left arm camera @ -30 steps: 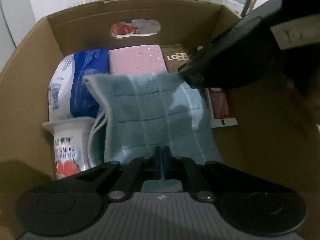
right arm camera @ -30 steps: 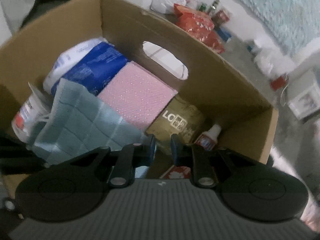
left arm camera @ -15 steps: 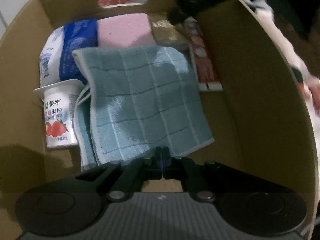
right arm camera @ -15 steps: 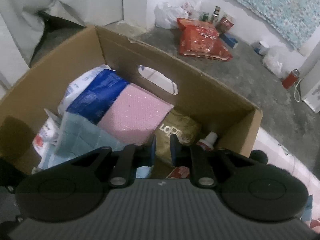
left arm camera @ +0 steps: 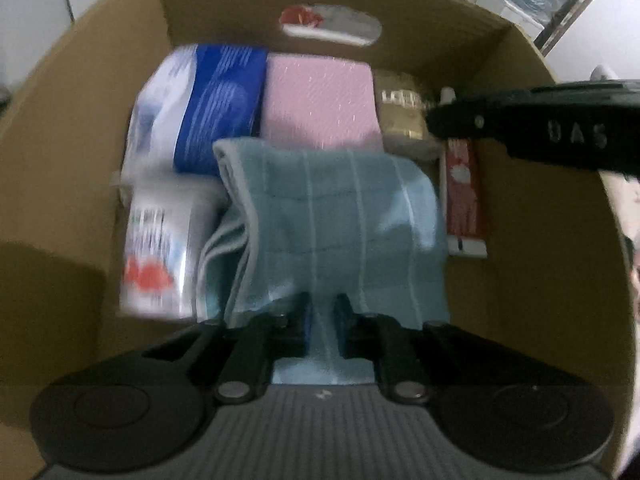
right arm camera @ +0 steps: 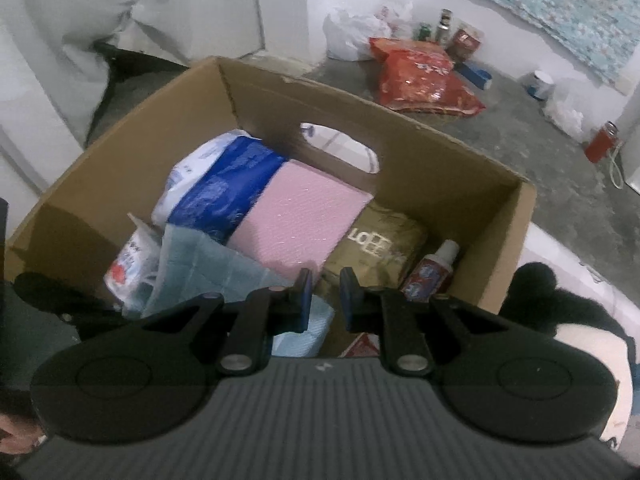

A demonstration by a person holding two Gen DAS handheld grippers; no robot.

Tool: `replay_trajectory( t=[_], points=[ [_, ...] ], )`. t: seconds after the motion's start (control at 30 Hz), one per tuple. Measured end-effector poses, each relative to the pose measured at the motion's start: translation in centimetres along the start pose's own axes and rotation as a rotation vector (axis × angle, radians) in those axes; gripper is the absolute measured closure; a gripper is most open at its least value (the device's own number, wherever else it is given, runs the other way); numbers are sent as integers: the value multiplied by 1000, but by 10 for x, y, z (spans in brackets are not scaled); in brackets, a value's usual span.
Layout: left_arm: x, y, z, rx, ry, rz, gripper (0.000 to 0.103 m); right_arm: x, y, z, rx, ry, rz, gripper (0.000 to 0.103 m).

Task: Organize soft objects
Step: 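Press the blue towel flat in the box with the left tool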

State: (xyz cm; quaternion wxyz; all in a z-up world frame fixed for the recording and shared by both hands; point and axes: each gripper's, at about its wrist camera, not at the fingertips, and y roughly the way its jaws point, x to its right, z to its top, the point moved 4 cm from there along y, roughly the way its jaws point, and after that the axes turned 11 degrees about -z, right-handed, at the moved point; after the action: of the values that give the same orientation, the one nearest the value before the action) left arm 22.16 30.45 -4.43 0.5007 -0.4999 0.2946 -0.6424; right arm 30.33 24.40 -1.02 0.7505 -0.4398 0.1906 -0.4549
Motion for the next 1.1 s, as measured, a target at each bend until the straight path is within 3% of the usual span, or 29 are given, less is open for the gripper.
replay_trajectory(
  t=[0.13,0.2,0.27,0.33,0.43,0.47,0.53,0.63,0.73,0.9,1.0,1.03,1.1],
  points=[
    [-8,-6,-15,-54,-58,-74,98,-1,-3,-3,1,16,15,89],
    [-7,-7,-22,-55,-38,-76,96,-3,-5,-5,6,14,14,89],
    [-1,-16,-21,-29,34,-56,82,-6,-7,-7,4,11,16,89],
    [-2,-33,-19,76,64,-34,80,-8,-9,-9,7,1,18,89],
    [-4,-41,-6,142,53,-3,85,-10,-10,-13,5,-4,16,89],
    [-4,-42,-1,149,69,42,92,-11,-11,-14,10,-6,17,89],
    [-6,-34,9,136,120,132,92,-11,-11,-15,9,-4,20,89],
    [-7,-16,17,101,133,125,93,-11,-12,-15,4,11,39,89],
    [-7,6,22,93,166,167,94,-11,-14,-15,9,17,46,89],
    [-15,10,36,161,145,129,95,-9,-13,-15,5,46,55,89],
    [-13,4,36,151,148,139,94,-10,-14,-15,8,37,51,89],
    [-11,-3,35,159,143,139,88,-9,-15,-16,9,43,58,89],
    [-4,-17,30,179,122,95,85,-6,-19,-16,17,56,73,89]
  ],
)
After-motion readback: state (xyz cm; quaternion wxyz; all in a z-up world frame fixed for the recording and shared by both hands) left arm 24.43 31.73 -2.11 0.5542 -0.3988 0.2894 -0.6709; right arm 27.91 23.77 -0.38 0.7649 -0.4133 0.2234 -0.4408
